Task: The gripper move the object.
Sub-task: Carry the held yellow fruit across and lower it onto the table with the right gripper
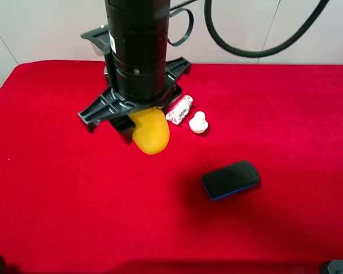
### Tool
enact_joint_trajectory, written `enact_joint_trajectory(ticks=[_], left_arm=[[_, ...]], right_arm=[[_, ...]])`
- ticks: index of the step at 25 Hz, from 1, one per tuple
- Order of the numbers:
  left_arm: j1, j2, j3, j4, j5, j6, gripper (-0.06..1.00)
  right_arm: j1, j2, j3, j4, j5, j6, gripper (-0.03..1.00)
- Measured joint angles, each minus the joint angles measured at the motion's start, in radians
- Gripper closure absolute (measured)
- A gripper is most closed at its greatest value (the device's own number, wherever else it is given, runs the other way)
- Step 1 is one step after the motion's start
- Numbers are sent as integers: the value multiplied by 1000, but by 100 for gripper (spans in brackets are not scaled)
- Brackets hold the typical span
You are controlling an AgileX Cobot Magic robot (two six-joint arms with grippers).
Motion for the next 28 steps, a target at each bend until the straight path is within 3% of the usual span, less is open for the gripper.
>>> enact_joint_trajectory(ticks=[4,28], left_arm=[[0,0,0,0,0,0,-5],[0,0,0,0,0,0,-5]], right_arm=[[0,0,62,-3,-19,7,52],[-9,-1,483,-5,-426,177,52]])
